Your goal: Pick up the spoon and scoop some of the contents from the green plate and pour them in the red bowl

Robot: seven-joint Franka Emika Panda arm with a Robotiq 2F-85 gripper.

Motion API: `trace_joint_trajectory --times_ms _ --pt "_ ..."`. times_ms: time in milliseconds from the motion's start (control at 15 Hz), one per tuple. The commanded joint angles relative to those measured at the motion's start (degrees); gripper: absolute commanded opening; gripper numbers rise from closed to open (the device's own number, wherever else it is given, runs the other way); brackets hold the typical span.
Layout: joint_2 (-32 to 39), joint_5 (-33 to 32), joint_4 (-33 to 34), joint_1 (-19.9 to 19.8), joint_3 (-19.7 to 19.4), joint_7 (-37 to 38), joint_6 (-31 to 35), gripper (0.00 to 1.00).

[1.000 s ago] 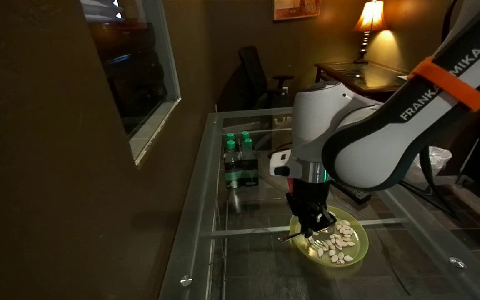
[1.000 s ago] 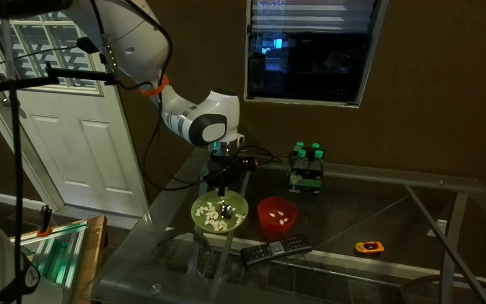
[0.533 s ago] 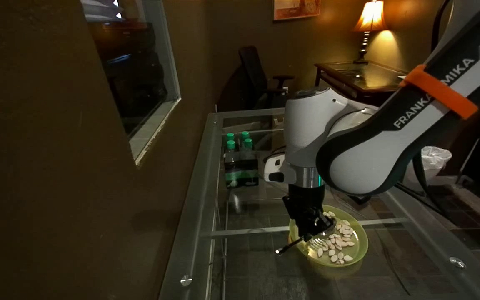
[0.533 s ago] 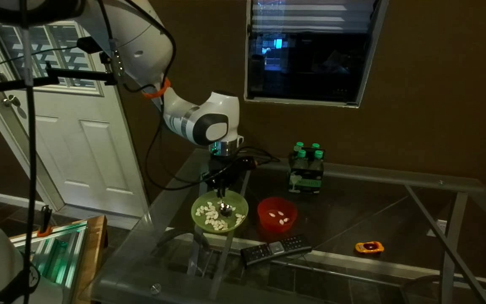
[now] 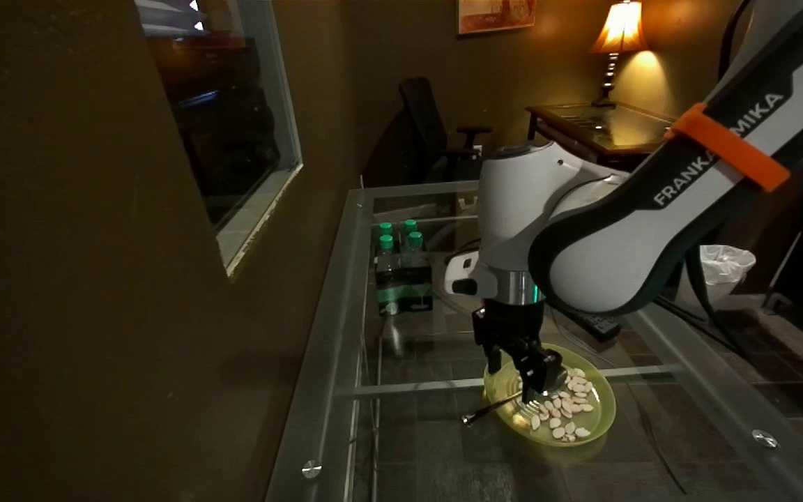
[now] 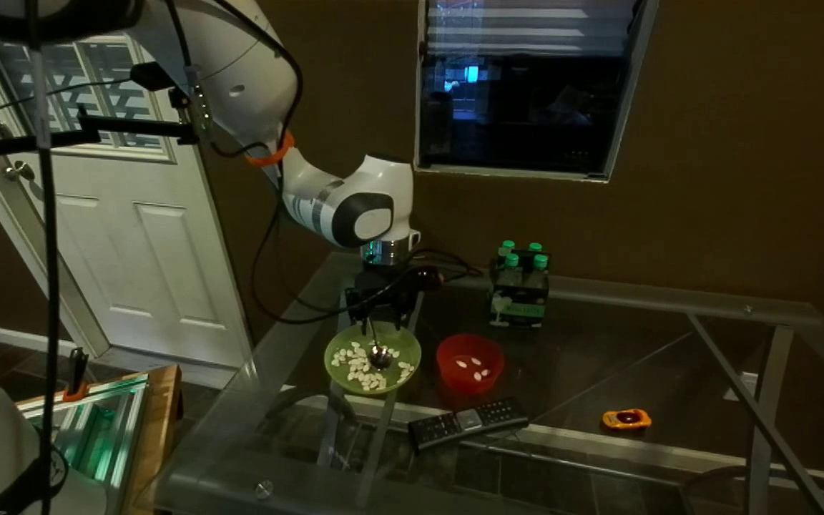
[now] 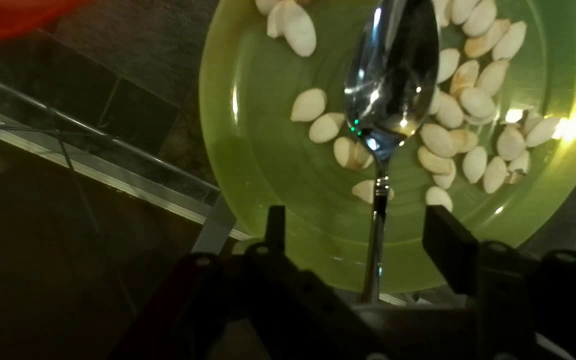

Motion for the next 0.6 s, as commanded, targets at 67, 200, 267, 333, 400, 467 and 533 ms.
trace_joint_trajectory --times_ms 67,200,267,333,400,467,533 --pt "-7.9 7.5 -5.1 -6.8 2.3 -5.0 -2.9 1.00" --pt "-14.0 11.1 -8.2 -8.0 0.7 -2.0 -9.6 1.00" --pt "-17.0 11.4 -9.7 -8.0 -0.6 0.0 -12.2 1.00" --pt "-19.9 8.9 -11.3 -7.4 -2.5 3.2 -14.1 1.00" --pt "-11.7 9.3 -5.5 -6.8 -1.8 -1.0 -11.1 1.00" --pt "-13.7 9.3 -6.3 -6.7 -2.7 -0.9 -11.9 1.00" --pt "-14.1 9.3 -6.3 -6.7 -2.8 -1.0 -11.9 1.00"
